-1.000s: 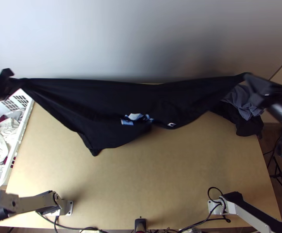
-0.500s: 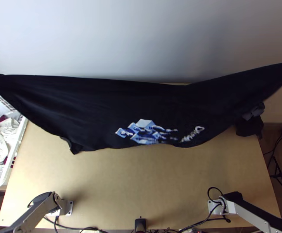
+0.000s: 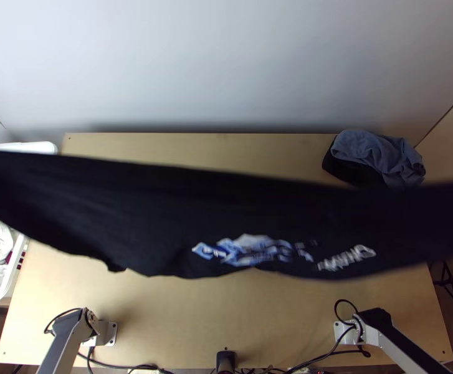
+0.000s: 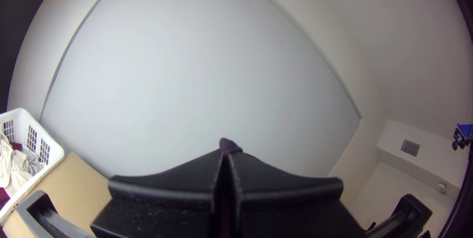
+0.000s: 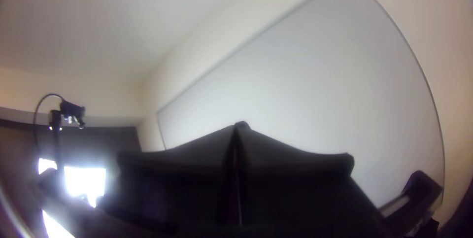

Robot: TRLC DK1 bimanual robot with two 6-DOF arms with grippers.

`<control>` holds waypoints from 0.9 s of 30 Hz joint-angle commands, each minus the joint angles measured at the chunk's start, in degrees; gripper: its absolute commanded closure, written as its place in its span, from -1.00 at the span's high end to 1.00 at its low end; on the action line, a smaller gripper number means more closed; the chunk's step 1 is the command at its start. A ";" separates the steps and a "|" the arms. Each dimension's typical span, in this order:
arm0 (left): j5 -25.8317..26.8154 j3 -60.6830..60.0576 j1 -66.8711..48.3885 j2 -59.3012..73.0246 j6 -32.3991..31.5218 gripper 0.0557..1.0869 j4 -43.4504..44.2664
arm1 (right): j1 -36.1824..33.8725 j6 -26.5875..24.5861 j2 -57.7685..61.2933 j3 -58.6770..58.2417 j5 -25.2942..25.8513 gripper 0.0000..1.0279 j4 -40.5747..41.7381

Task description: Fold the t-shirt

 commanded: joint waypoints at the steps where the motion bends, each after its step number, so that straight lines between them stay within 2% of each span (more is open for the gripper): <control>1: -3.82 0.04 -0.65 -7.27 -1.65 -0.92 4.05 | -0.91 0.53 -7.24 0.27 0.21 -0.95 1.35; 4: -5.85 0.83 -1.44 -8.94 -1.56 -0.92 5.10 | -0.56 0.53 -8.91 0.36 0.21 -0.95 1.71; 11: -16.66 2.85 -7.15 -9.20 -1.29 -0.92 7.74 | 0.32 0.62 -9.52 1.50 1.09 -0.95 4.96; 15: -19.91 3.21 -8.38 -8.85 0.11 -0.92 8.79 | 0.67 1.06 -7.76 1.32 3.90 -0.95 5.84; 18: -22.81 2.50 -9.70 -8.06 1.34 -0.92 8.79 | 2.08 -0.79 -5.48 0.45 7.68 -0.95 5.84; 22: -24.65 -6.02 -9.53 -8.68 5.65 -0.92 10.99 | 4.54 -4.74 -3.63 -3.95 11.37 -0.95 7.42; 27: -24.30 -24.22 -8.65 -12.54 9.43 -0.92 25.32 | 6.73 -8.61 -3.81 -16.52 12.34 -0.95 9.44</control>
